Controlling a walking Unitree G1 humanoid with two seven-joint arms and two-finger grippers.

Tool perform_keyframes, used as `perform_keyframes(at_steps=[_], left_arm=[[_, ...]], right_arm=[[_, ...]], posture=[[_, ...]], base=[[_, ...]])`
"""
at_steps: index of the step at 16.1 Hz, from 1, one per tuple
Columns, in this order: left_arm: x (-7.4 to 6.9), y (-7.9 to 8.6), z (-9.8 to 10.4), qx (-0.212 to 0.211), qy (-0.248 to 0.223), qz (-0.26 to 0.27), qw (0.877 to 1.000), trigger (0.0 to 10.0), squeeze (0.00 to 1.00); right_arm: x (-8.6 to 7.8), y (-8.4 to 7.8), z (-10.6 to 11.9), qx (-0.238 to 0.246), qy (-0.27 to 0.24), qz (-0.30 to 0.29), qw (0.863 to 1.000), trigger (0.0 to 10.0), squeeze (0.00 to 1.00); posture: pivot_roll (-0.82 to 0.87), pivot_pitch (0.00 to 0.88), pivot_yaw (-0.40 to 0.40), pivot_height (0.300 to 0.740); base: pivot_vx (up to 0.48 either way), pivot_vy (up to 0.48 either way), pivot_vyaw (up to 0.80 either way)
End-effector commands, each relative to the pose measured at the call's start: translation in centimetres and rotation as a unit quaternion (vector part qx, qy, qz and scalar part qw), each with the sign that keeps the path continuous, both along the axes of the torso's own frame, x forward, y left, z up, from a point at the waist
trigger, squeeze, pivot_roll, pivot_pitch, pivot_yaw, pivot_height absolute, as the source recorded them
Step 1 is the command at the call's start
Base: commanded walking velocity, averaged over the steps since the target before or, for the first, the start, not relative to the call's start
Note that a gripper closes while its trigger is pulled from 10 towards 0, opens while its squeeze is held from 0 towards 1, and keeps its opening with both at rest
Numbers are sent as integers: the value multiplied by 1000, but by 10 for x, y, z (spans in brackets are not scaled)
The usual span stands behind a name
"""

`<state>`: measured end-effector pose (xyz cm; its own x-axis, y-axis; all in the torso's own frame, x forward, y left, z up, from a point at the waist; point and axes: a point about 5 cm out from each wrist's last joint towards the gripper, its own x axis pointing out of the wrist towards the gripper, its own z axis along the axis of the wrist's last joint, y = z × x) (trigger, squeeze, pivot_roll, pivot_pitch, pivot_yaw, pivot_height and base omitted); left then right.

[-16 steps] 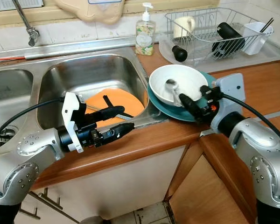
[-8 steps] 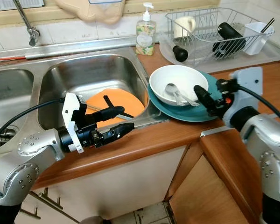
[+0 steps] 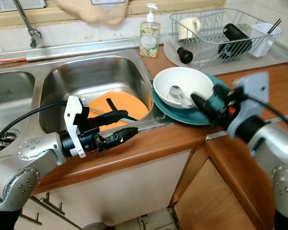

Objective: Kitchen organization

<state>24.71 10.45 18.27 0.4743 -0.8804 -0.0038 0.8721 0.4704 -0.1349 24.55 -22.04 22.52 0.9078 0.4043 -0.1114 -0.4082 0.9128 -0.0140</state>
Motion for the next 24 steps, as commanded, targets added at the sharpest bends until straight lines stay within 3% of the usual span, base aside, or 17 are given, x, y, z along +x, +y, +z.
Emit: perform_keyframes(at_steps=[1,2,3,4,7,15,24], left_arm=[[-3,0,4,1,-6,-5,1000,10000,0],[-3,0,4,2,-6,-5,1000,10000,0],[-3,0,3,2,-5,-6,1000,10000,0],[-4,-1,3,3,-5,-8,1000,10000,0],[-3,0,3,3,-6,-6,1000,10000,0],[-1,1,5,4,-9,-1,1000,10000,0],[-2,-1,6,5,-11,-4,1000,10000,0]], right_arm=[[0,0,-3,-11,13,-7,1000,5725,0],[0,0,-6,-13,17,-13,1000,4157,0],[1,0,-8,-11,22,-17,1000,3843,0],[2,2,-12,-3,30,-15,999,2784,0],[5,3,-22,6,44,-21,999,1882,0],[13,5,-23,12,43,-27,999,1490,0],[12,-7,-10,1,13,-43,999,2588,0]], posture=[[-114,0,49,740],[-114,0,49,740],[-112,0,48,740],[-107,0,46,740],[-106,0,43,740],[-93,0,39,740],[-94,0,38,740]], base=[[0,0,0],[0,0,0],[0,0,0],[0,0,0],[0,0,0],[0,0,0],[0,0,0]])
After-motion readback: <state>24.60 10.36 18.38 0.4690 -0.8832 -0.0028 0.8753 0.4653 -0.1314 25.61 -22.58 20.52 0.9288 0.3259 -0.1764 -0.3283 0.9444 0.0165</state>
